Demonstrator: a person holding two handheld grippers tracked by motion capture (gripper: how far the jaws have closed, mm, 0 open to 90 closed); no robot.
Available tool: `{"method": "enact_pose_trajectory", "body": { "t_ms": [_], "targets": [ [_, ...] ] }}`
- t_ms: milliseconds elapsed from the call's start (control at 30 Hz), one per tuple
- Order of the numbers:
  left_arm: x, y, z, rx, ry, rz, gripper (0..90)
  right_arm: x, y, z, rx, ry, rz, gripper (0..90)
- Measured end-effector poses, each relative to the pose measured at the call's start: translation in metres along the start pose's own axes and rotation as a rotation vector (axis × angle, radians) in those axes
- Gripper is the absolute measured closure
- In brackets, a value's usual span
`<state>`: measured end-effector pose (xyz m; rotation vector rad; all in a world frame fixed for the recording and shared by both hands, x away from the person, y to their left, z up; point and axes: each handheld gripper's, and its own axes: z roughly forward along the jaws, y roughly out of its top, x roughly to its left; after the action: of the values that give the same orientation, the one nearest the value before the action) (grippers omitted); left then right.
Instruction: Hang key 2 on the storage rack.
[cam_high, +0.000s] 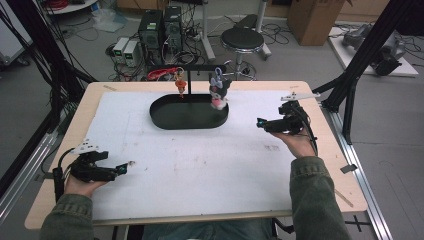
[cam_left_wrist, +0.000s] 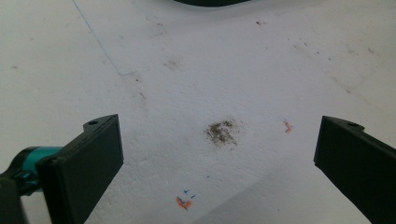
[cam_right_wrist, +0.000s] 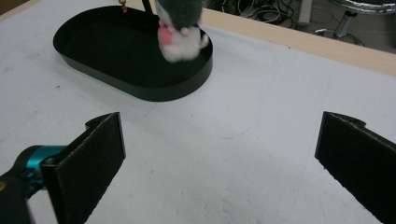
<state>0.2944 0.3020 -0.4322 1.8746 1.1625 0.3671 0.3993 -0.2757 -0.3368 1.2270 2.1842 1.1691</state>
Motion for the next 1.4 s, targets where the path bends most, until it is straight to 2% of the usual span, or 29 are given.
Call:
{"method": "enact_pose_trajectory", "body": {
  "t_ms": [67, 233, 367, 500, 833, 1133, 1233, 1400],
  "targets": [
    [0.0, 0.0, 0.001, 0.008, -0.001, 0.008, 1.7, -0.001, -0.007, 0.0, 0.001, 0.007, 0.032, 0.7],
    [-0.001, 0.0, 0.001, 0.005, 0.001, 0.002, 1.7, -0.003, -0.023, 0.001, -0.011, 0.018, 0.048, 0.7],
    [-0.001, 0.0, 0.0, 0.005, 0.001, 0.003, 1.7, -0.005, -0.036, 0.0, -0.007, 0.006, 0.047, 0.7],
    [-0.001, 0.0, 0.0, 0.006, 0.0, 0.006, 1.7, -0.009, -0.049, -0.003, -0.04, 0.013, 0.056, 0.7],
    [-0.001, -0.001, 0.0, 0.009, 0.003, 0.005, 1.7, -0.016, -0.079, -0.013, -0.122, -0.011, 0.095, 0.7],
    [-0.001, -0.001, -0.002, 0.01, 0.002, 0.006, 1.7, -0.016, -0.1, -0.016, -0.148, -0.011, 0.078, 0.7],
    [-0.001, -0.002, -0.002, 0.006, 0.002, 0.003, 1.7, -0.016, -0.109, -0.018, -0.149, -0.016, 0.085, 0.7],
    [-0.001, -0.002, -0.002, 0.004, 0.002, 0.0, 1.7, -0.017, -0.113, -0.024, -0.174, -0.027, 0.083, 0.7]
  ]
}}
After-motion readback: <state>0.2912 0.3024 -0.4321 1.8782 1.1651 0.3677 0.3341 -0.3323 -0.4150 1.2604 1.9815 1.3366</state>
